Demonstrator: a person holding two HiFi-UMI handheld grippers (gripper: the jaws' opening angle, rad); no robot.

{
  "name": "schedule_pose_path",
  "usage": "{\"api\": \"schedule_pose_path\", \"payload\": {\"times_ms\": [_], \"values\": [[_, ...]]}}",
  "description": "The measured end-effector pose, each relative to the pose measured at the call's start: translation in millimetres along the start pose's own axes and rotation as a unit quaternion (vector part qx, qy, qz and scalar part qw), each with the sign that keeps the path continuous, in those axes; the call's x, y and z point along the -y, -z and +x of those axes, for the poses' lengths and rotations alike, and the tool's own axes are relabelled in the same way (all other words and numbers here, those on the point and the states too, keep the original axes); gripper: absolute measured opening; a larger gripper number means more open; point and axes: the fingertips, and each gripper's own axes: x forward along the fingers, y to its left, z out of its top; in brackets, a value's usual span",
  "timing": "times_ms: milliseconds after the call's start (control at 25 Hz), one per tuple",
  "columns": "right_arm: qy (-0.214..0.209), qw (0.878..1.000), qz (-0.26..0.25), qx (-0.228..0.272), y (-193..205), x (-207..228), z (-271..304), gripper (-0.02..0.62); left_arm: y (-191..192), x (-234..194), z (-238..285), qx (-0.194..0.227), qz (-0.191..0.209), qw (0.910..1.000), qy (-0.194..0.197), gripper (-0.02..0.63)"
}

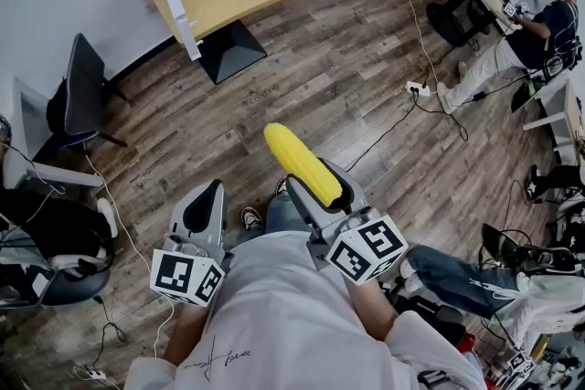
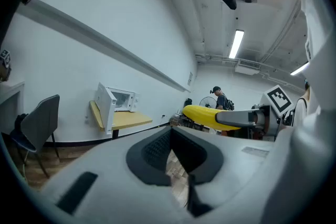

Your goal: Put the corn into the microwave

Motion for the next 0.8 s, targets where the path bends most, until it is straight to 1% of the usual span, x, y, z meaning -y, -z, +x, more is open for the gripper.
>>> {"api": "schedule_pose_path", "payload": {"times_ms": [240, 360, 440, 560, 640, 800], "values": [[-0.007, 1.0, -0.008, -0.002, -5.1, -5.8, 0.6, 0.262, -4.0, 4.0, 1.3, -0.001, 0.004, 1.0, 0.005, -0.012], [-0.011, 1.0, 0.012, 0.005, -8.7, -3.2, 5.5, 0.262, -5.1, 0.6, 5.4, -0.002, 0.005, 1.0, 0.005, -0.012], [-0.014, 0.999, 0.028, 0.009, -11.0, 1.1, 13.0, 0.262, -8.2, -8.3, 8.3, 0.003, -0.004, 1.0, -0.006, -0.012], [-0.017, 0.999, 0.038, 0.012, -19.2, 8.8, 26.5, 0.262, -22.2, -23.3, 16.6, 0.027, -0.023, 0.9991, -0.025, -0.012], [-0.021, 0.999, 0.041, 0.013, -24.7, 15.8, 32.9, 0.262, -27.3, -25.7, 27.5, 0.029, -0.022, 0.999, -0.025, -0.012], [-0.028, 0.998, 0.047, 0.008, -32.2, 35.9, 46.5, 0.262, -30.1, -25.2, 55.3, 0.019, -0.013, 0.9995, -0.019, -0.012]]}}
